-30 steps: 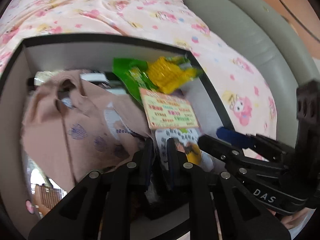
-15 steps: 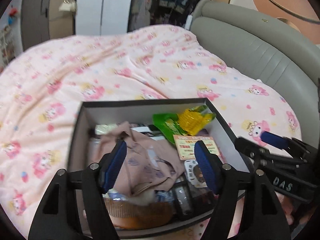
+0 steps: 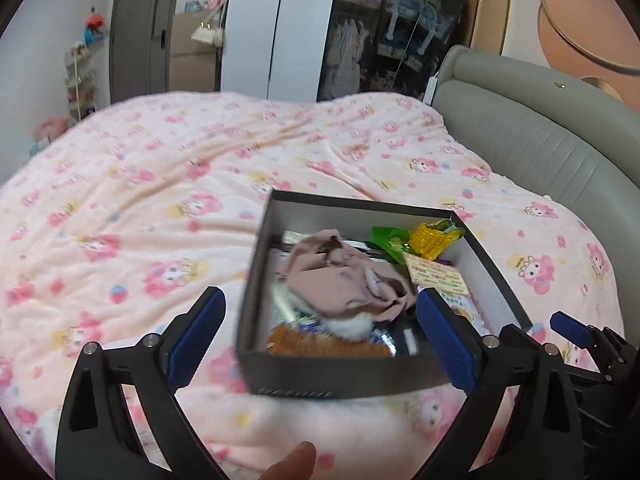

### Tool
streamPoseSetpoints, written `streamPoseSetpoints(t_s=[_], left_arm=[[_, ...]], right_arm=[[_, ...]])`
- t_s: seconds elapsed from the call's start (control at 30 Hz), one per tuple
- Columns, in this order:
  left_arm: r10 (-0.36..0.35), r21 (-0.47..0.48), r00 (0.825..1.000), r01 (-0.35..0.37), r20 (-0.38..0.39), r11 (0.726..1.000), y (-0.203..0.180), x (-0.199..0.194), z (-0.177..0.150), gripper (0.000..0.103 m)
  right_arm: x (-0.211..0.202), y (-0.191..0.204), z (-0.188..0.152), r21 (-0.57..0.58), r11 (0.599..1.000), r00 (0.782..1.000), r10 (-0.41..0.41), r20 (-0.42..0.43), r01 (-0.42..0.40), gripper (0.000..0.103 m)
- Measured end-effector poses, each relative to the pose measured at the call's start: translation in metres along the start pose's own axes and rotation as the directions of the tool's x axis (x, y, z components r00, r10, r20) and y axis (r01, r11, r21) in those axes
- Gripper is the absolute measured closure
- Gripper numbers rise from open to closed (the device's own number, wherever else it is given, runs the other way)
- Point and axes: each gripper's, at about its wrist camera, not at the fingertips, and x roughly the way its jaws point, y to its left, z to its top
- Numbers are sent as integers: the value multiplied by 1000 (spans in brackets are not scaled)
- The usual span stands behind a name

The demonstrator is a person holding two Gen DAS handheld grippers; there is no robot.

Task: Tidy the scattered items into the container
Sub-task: 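Open the right gripper and withdraw both grippers from the box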

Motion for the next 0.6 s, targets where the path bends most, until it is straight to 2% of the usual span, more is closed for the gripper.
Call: streamPoseSetpoints(t_s=[0.1, 0.17, 0.23, 0.33, 0.4, 0.6], left_arm=[[8, 45, 1000, -8, 1, 999, 3, -17, -11, 2], [-11, 58, 1000, 11, 2, 998, 5, -21, -21, 2], [-54, 47, 998, 55, -8, 997, 8, -16, -31, 1], [-53, 24, 997, 55, -60, 998, 9, -5, -37, 1], [-72, 16, 996, 73, -53, 997, 8, -4, -38, 1], [-54, 32, 994, 57, -92, 998, 3, 7, -45, 1]], right_arm=[[-14, 2, -18, 16, 1000, 999, 12, 30, -13, 27], [-15, 3, -27, 9, 1000, 999, 16, 28, -16, 27], [-10, 4, -33, 5, 999, 999, 32, -8, -32, 27], [0, -1, -35, 25, 1000, 999, 17, -51, -15, 27], [0, -4, -36, 54, 998, 999, 27, -45, -25, 27], [1, 0, -39, 51, 998, 998, 48, -40, -46, 27]])
